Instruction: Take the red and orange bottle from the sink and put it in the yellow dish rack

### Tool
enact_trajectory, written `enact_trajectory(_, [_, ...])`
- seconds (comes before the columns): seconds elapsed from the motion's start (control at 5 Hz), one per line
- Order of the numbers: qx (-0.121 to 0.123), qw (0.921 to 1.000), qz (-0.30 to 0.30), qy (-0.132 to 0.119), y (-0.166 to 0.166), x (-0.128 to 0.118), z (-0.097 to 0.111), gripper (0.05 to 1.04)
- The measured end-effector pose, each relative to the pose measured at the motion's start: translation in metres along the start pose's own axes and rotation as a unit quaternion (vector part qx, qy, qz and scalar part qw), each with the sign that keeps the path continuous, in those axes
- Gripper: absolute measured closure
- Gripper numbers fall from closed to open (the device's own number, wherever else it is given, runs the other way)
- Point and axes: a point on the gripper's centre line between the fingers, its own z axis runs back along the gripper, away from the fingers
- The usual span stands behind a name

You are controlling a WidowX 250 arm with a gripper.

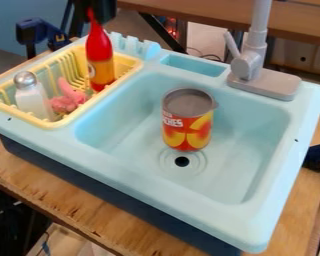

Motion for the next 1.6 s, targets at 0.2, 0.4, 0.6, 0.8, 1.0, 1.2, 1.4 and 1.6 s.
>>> enact_trajectory(0.2, [-0.012, 0.9998, 0.002, 0.013, 0.007, 0.007, -0.01, 0.761])
enact_trajectory(0.4, [-0.025, 0.9995, 0.001, 0.02, 0.013, 0.015, -0.02, 0.761])
enact_trajectory(0.6, [-0.043, 0.9991, -0.006, -0.001, 0.014, 0.023, -0.024, 0.761])
enact_trajectory(0.8, [-0.052, 0.9981, -0.013, -0.032, 0.02, 0.029, -0.023, 0.698])
enact_trajectory(1.0, [-0.065, 0.9974, -0.002, -0.033, 0.028, 0.026, -0.029, 0.359])
enact_trajectory(1.2, [-0.067, 0.9974, 0.001, -0.024, 0.028, 0.022, -0.032, 0.115])
enact_trajectory(1.4, [-0.062, 0.9975, 0.005, -0.033, 0.024, 0.012, -0.025, 0.077])
enact_trajectory(1.6, [-0.061, 0.9972, 0.013, -0.042, 0.018, 0.002, -0.017, 0.081])
